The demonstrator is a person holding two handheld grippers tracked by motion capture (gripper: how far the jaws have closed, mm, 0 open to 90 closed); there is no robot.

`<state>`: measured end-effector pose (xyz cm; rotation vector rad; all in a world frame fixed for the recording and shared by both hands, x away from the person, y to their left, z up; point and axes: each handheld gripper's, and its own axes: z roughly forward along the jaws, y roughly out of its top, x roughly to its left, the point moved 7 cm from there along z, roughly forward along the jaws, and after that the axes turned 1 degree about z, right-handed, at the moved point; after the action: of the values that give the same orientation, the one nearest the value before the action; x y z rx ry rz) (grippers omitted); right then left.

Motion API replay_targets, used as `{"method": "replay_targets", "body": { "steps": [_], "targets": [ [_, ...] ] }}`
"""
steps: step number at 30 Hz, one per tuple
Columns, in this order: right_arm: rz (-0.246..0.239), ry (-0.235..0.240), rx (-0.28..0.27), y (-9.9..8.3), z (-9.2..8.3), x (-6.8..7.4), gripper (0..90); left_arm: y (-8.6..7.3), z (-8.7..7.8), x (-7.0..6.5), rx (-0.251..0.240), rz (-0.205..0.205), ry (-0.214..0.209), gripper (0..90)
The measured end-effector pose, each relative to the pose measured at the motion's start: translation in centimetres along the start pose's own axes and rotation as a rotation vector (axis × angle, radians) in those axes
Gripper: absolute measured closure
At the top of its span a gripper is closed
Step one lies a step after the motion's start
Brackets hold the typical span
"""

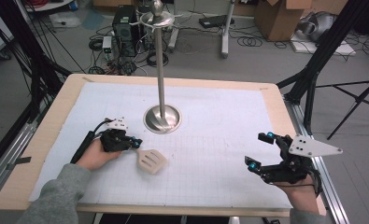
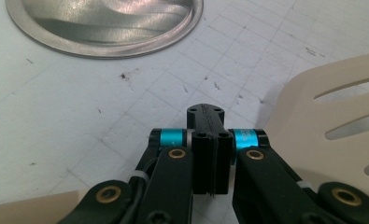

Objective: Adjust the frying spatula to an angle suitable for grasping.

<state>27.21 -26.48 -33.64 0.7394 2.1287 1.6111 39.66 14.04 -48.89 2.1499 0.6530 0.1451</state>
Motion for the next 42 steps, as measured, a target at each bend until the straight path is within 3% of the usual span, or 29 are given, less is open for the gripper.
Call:
{"method": "replay_targets", "body": {
  "steps": [17,34,42],
  "targets": [
    [0.003,-0.003,0.009,-0.3,0.0,-0.2,11.2,-0.1,-0.2,-0.5,0.034,-0.031,0.016,89.9],
    [-0.002,0.012,0.016,-0.3,0.6,-0.3,11.2,-0.2,-0.6,-1.0,0.028,-0.030,0.017,89.9],
    [-0.006,0.021,0.012,-0.2,0.9,-0.4,11.2,-0.5,-0.9,-1.6,0.025,-0.018,-0.004,89.9]
  ]
}}
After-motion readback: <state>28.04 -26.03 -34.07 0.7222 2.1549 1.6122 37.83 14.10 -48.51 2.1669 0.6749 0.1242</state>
